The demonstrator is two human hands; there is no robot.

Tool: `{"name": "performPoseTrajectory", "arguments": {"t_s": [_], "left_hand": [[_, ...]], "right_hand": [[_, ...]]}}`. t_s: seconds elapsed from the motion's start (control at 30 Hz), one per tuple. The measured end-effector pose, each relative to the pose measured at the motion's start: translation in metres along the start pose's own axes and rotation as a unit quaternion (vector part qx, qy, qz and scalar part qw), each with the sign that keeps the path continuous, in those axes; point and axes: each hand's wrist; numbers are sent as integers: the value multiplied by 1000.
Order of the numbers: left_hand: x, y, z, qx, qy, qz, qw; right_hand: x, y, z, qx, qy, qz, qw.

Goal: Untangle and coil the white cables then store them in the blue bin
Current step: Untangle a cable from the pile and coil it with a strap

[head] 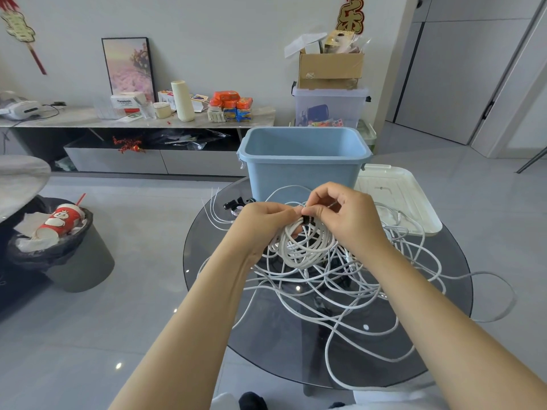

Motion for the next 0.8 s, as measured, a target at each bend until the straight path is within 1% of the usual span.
{"name": "performPoseTrajectory", "arguments": {"t_s": [0.2,0.27,0.33,0.4,0.47,0.53,0.57,0.6,0.7,0.8], "left_hand": [[9,-2,-3,-9,-79,3,997],[10,-2,-3,-27,-71,22,997],[10,-2,-3,-42,-49,62,996],[11,-1,-4,-48,-44,83,994],[11,1,-5,-54,-47,87,994],[7,2,-6,-63,-50,87,993],[6,3,-6,-65,-45,81,994],[5,3,-5,-69,-38,75,994],[6,2,-2,-98,-24,59,993],[7,1,0,-132,8,69,989]], "right_hand": [[-1,3,3,-79,-15,76,994],[-2,4,3,-102,-15,70,992],[-1,4,3,-134,-37,70,988],[1,2,5,-194,-73,138,969],[1,3,6,-277,-93,225,929],[-1,4,6,-333,-95,295,890],[-1,5,5,-339,-89,316,881],[-2,6,6,-332,-81,326,881],[2,9,6,-291,-74,315,900],[6,12,6,-257,-107,260,924]]}}
Point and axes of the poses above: each hand's wrist, its own z-axis towards the middle knuckle, its own x-axis out of the back of the hand, y = z × x, and after that the axes turned 4 degrees about z, right-handed
